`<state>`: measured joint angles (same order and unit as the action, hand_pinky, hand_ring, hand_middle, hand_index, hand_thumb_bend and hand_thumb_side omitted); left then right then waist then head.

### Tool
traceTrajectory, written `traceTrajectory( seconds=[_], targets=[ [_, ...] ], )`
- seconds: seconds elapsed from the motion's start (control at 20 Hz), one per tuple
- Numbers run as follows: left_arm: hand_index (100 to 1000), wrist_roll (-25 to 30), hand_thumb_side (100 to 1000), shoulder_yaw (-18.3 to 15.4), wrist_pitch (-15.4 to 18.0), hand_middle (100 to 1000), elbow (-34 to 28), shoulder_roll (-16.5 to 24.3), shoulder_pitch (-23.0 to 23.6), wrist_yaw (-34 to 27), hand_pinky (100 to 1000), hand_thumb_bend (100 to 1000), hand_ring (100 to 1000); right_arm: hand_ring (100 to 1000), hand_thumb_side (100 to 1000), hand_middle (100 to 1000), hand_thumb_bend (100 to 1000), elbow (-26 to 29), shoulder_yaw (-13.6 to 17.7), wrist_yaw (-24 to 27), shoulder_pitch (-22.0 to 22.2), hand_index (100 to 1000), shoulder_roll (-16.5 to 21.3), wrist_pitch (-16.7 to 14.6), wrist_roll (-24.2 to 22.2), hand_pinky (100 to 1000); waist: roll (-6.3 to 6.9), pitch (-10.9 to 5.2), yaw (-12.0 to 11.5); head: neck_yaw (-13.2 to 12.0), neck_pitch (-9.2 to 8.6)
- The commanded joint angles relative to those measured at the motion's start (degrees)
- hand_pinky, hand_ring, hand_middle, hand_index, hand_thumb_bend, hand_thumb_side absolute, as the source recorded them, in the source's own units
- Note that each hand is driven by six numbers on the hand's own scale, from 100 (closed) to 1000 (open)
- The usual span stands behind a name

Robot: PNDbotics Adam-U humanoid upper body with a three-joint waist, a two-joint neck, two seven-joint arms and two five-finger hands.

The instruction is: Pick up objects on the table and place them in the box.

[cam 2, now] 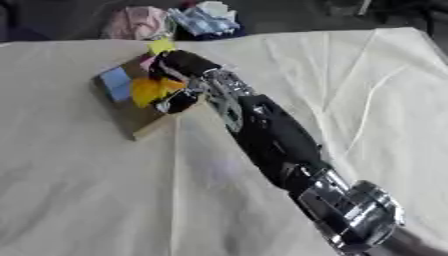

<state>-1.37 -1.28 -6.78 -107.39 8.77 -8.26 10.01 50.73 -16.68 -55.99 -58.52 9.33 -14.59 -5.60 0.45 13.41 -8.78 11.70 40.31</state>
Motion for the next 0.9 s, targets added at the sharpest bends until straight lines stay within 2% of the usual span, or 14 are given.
traceTrajectory(
  seconds=[0.05, 0.15, 0.25, 0.35, 0.45, 0.65, 0.9],
  targets=[
    [784, 0.0, 493, 0.0, 0.1, 639, -1.0, 0.3, -0.6, -0.2, 697, 577, 562, 744, 532, 712, 450, 2.0, 0.1, -3.4, -1.7, 873, 0.2, 1.0, 2.9, 752, 0.32, -1.04, 0.0, 0.0, -0.21],
    [784, 0.1, 493, 0.1, 0.1, 638, -0.9, 0.3, -0.6, -0.2, 697, 577, 562, 760, 534, 748, 484, 3.5, -0.3, -5.2, -1.8, 910, 0.3, 2.1, 4.2, 759, 0.3, -1.06, 0.0, -0.1, -0.24],
    [784, 0.1, 493, 0.1, 0.1, 638, -0.9, 0.2, -0.6, -0.2, 696, 577, 562, 763, 525, 756, 477, 5.2, -0.6, -6.9, -2.0, 919, 0.4, 3.1, 5.7, 760, 0.34, -1.08, 0.0, -0.1, -0.24],
    [784, 0.1, 493, 0.0, 0.1, 638, -0.9, 0.3, -0.6, -0.2, 696, 577, 561, 765, 498, 760, 447, 6.8, -0.7, -7.2, -1.9, 916, 0.5, 4.0, 6.7, 763, 0.36, -1.09, 0.1, -0.1, -0.23],
    [783, 0.0, 493, -0.1, 0.1, 638, -0.9, 0.3, -0.6, -0.2, 696, 577, 561, 767, 452, 762, 377, 8.3, -0.7, -5.4, -1.8, 912, 0.8, 4.2, 6.8, 765, 0.31, -1.11, 0.3, -0.3, -0.2],
    [783, -0.3, 493, -0.4, 0.0, 638, -0.7, 0.3, -0.5, -0.1, 696, 577, 561, 785, 371, 778, 255, 13.4, -1.0, 3.5, -1.2, 906, 2.9, 3.4, 4.4, 785, 0.03, -1.14, 1.1, -1.3, -0.2],
    [782, -1.1, 492, -1.0, -0.1, 640, -0.5, 0.5, -0.5, 0.1, 695, 579, 565, 796, 341, 778, 200, 27.9, -1.1, 16.7, 3.2, 897, 9.1, 5.7, 2.2, 788, -0.41, -1.12, 2.6, -3.4, -0.19]
  ],
)
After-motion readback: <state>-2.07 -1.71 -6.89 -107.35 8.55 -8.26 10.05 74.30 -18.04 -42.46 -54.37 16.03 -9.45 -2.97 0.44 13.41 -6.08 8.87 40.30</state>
